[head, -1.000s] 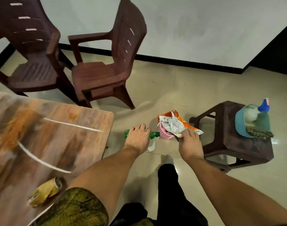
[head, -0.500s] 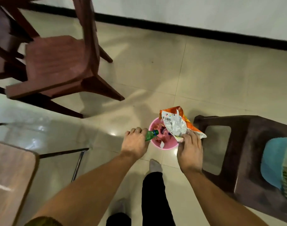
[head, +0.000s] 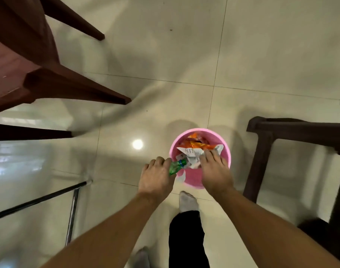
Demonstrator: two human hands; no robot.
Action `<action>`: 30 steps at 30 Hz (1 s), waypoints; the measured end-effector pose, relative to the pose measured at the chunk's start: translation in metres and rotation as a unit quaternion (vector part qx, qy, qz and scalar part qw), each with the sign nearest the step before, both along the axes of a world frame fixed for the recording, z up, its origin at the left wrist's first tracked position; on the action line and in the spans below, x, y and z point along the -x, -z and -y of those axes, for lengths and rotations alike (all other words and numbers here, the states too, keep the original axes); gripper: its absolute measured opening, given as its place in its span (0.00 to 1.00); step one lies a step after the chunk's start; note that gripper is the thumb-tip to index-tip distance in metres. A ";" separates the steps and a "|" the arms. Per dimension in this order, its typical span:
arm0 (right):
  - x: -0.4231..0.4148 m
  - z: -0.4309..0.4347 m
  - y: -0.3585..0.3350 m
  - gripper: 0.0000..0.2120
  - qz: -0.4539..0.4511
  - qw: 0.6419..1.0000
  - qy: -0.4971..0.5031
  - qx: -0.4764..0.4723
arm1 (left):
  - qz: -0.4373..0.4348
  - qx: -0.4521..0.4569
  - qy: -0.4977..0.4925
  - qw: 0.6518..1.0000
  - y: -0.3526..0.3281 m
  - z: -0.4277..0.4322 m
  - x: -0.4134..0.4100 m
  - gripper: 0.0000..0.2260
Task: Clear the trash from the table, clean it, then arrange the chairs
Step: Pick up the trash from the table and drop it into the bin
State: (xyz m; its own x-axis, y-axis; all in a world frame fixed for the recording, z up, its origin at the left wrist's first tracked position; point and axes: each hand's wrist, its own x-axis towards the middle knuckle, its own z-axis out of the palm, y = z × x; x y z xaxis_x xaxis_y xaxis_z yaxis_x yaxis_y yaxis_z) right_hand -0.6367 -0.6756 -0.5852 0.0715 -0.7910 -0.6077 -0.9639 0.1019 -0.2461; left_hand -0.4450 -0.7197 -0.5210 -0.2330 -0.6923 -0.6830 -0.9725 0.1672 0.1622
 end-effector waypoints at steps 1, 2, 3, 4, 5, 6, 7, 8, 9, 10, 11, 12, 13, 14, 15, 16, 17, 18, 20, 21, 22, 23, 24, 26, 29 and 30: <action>-0.002 0.009 0.007 0.29 0.011 1.000 0.014 -0.008 | 0.001 -0.002 -0.004 1.000 0.004 0.001 0.001 0.20; -0.002 0.014 0.014 0.29 0.021 0.999 0.028 -0.015 | 0.002 -0.007 -0.008 1.000 0.007 0.001 0.004 0.20; -0.003 0.017 0.016 0.29 0.031 0.999 0.039 -0.014 | 0.005 -0.011 -0.014 1.000 0.007 0.001 0.005 0.20; -0.002 0.016 0.018 0.29 0.044 0.998 0.053 -0.004 | 0.004 -0.016 -0.023 1.000 0.006 0.000 0.007 0.20; -0.002 0.013 0.015 0.28 0.060 0.995 0.074 0.019 | 0.006 -0.018 -0.034 0.999 0.005 -0.001 0.009 0.20; -0.002 0.007 0.010 0.27 0.083 0.990 0.104 0.050 | 0.007 -0.019 -0.053 0.998 0.002 -0.001 0.012 0.20; -0.004 0.000 0.001 0.25 0.115 0.979 0.150 0.081 | 0.007 -0.022 -0.078 0.997 0.000 -0.002 0.015 0.20; -0.005 -0.007 -0.008 0.25 0.151 0.960 0.211 0.106 | 0.002 -0.029 -0.108 0.994 -0.003 -0.002 0.019 0.20; -0.008 -0.014 -0.018 0.25 0.187 0.937 0.271 0.117 | -0.006 -0.036 -0.145 0.989 -0.007 -0.002 0.023 0.19; -0.010 -0.022 -0.029 0.26 0.220 0.916 0.317 0.111 | -0.015 -0.045 -0.186 0.981 -0.007 -0.003 0.027 0.18; -0.014 -0.032 -0.036 0.28 0.248 0.901 0.343 0.095 | -0.017 -0.055 -0.226 0.972 -0.007 -0.004 0.031 0.18; -0.016 -0.042 -0.045 0.30 0.277 0.892 0.350 0.075 | -0.018 -0.067 -0.265 0.962 -0.008 -0.003 0.037 0.18; -0.020 -0.053 -0.051 0.32 0.304 0.885 0.349 0.053 | -0.024 -0.084 -0.309 0.947 -0.008 -0.002 0.041 0.18; -0.023 -0.062 -0.055 0.34 0.325 0.879 0.347 0.027 | -0.039 -0.109 -0.359 0.926 -0.009 -0.002 0.047 0.18; -0.026 -0.068 -0.058 0.35 0.338 0.875 0.346 0.001 | -0.061 -0.144 -0.410 0.898 -0.010 -0.003 0.053 0.17; -0.029 -0.072 -0.058 0.36 0.343 0.872 0.350 -0.019 | -0.084 -0.177 -0.449 0.872 -0.009 -0.005 0.059 0.16; -0.032 -0.074 -0.058 0.36 0.342 0.868 0.359 -0.027 | -0.101 -0.200 -0.468 0.855 -0.007 -0.007 0.063 0.16; -0.033 -0.075 -0.058 0.36 0.336 0.866 0.369 -0.025 | -0.112 -0.213 -0.478 0.845 -0.005 -0.010 0.066 0.16; -0.034 -0.073 -0.055 0.34 0.315 0.867 0.385 -0.008 | -0.136 -0.217 -0.491 0.833 -0.002 -0.013 0.071 0.16; -0.032 -0.071 -0.053 0.33 0.299 0.872 0.387 -0.001 | -0.147 -0.215 -0.495 0.829 0.000 -0.015 0.073 0.18; -0.030 -0.067 -0.051 0.32 0.278 0.880 0.385 0.004 | -0.152 -0.211 -0.492 0.831 0.002 -0.016 0.073 0.20; -0.027 -0.063 -0.048 0.31 0.250 0.890 0.382 0.006 | -0.151 -0.206 -0.486 0.836 0.002 -0.016 0.073 0.22; -0.023 -0.057 -0.045 0.31 0.225 0.899 0.375 0.010 | -0.142 -0.194 -0.481 0.843 0.002 -0.018 0.071 0.26; -0.014 -0.044 -0.037 0.35 0.207 0.913 0.351 0.014 | -0.134 -0.175 -0.479 0.850 0.004 -0.021 0.063 0.29; -0.001 -0.030 -0.027 0.48 0.164 0.944 0.287 -0.013 | -0.131 -0.158 -0.469 0.859 -0.001 -0.028 0.042 0.29; 0.004 -0.028 -0.026 0.50 0.132 0.952 0.275 -0.016 | -0.123 -0.150 -0.455 0.869 -0.005 -0.032 0.034 0.29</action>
State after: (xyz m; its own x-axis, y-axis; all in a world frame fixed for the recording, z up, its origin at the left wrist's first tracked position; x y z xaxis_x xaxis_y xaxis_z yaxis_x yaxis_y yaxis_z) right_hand -0.6405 -0.6477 -0.5590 -0.1941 -0.7344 -0.6504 -0.6682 0.5844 -0.4604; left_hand -0.4793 -0.6881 -0.5159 0.1529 -0.4653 -0.8718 -0.6097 -0.7387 0.2873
